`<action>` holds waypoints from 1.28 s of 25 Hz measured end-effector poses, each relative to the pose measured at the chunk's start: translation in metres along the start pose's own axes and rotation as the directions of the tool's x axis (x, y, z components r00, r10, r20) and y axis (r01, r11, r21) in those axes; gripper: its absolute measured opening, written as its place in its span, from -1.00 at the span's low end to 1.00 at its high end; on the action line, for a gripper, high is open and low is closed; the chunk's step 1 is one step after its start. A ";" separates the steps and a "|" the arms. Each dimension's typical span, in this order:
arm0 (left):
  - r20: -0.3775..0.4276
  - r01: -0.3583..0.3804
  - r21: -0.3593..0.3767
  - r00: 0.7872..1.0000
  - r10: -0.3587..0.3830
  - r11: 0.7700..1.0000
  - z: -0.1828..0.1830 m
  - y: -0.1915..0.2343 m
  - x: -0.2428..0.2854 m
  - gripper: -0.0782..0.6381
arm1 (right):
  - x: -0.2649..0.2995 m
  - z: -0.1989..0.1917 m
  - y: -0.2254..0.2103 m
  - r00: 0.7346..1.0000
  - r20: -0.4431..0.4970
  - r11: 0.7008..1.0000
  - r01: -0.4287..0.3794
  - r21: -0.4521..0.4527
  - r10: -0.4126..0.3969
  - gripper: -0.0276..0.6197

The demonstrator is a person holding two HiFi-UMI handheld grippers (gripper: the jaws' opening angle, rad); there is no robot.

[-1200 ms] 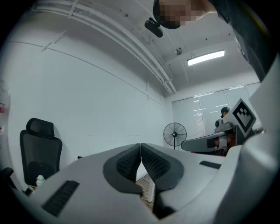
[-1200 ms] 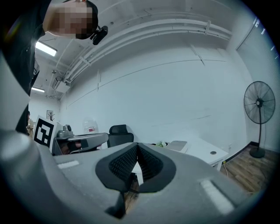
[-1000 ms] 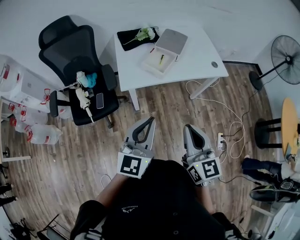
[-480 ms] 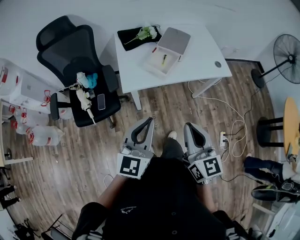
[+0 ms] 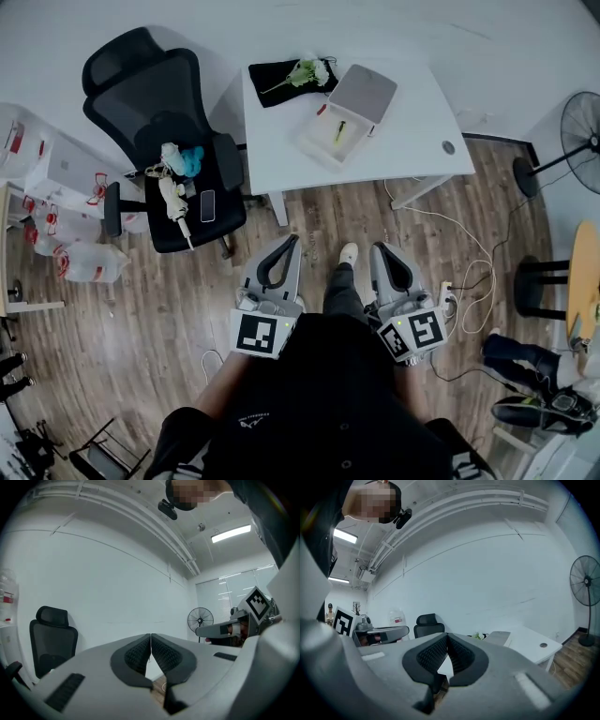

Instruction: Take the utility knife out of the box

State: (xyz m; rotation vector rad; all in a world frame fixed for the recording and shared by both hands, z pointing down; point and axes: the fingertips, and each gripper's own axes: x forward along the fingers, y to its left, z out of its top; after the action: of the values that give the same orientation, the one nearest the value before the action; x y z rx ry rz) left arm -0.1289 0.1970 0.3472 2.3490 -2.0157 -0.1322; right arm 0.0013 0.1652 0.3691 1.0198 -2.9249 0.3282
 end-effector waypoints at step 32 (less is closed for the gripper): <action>-0.096 -0.206 0.045 0.973 0.210 0.977 -0.013 -0.005 0.255 -0.76 | 0.135 0.061 -0.249 0.984 -0.053 0.985 -0.170 0.029 0.171 -0.90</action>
State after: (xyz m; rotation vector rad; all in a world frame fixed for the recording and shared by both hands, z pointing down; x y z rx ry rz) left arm -0.0843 -0.0548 0.3501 2.0986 -2.2141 0.0277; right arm 0.0515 -0.1197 0.3694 0.7504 -2.9713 0.3906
